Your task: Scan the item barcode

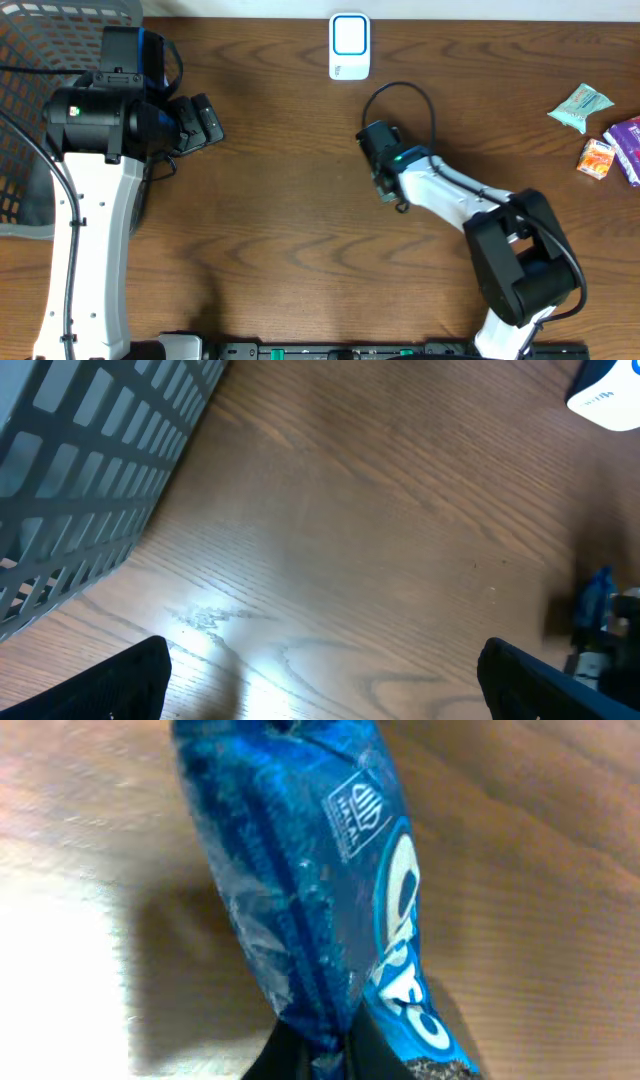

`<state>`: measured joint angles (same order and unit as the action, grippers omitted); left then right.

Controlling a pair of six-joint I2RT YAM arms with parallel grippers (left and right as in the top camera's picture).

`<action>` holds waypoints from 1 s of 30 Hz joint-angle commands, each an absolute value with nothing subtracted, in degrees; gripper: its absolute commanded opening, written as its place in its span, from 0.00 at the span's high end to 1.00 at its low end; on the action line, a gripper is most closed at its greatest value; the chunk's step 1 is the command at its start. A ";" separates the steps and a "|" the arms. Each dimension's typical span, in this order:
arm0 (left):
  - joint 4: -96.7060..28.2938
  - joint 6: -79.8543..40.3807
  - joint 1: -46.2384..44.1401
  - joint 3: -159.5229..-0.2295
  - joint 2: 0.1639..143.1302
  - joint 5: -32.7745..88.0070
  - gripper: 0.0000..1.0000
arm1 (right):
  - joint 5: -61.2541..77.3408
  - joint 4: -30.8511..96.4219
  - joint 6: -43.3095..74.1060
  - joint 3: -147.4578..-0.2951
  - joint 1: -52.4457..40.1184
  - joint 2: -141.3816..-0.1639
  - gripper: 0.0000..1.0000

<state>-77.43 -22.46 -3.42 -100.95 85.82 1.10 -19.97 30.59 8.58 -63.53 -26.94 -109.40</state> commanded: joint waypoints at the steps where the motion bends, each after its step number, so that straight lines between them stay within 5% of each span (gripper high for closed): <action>1: -77.54 -22.11 -3.18 -101.12 86.11 0.19 0.02 | -6.98 31.55 12.23 -62.87 -22.76 -111.66 0.99; 16: -77.56 -22.09 -3.18 -101.12 86.11 0.19 0.02 | 44.77 37.95 16.53 -80.47 -13.74 -111.63 0.99; 30: -77.56 -22.11 -3.18 -101.12 86.11 0.19 0.02 | 32.51 39.55 19.57 -72.69 -2.85 -111.70 0.99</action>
